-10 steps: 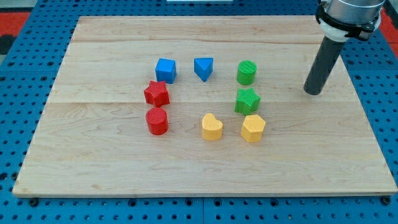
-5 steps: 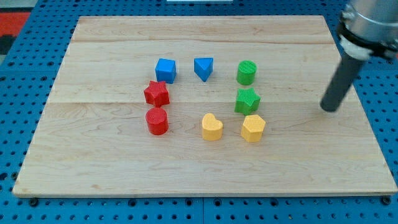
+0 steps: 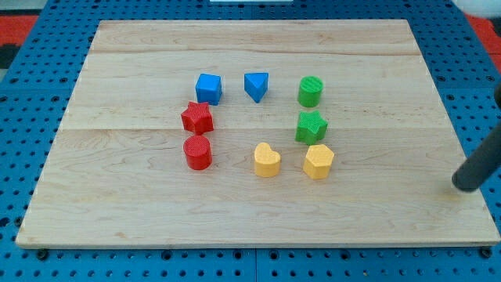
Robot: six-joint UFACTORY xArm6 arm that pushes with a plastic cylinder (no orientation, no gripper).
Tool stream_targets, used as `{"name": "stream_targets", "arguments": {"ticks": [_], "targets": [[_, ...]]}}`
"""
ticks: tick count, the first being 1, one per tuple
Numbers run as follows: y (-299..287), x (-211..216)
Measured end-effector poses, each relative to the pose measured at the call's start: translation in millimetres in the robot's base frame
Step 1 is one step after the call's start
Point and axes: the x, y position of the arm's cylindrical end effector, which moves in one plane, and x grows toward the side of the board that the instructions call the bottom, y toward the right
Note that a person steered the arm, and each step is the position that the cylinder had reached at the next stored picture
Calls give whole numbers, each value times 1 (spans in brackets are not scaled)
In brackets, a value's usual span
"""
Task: Move the green star to the top left of the hexagon
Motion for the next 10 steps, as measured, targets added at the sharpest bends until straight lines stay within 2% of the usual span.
{"name": "stream_targets", "arguments": {"ticks": [2, 3, 5, 6, 10], "targets": [[-41, -93], [-80, -116], [-168, -121], [-189, -124], [-198, -109]]}}
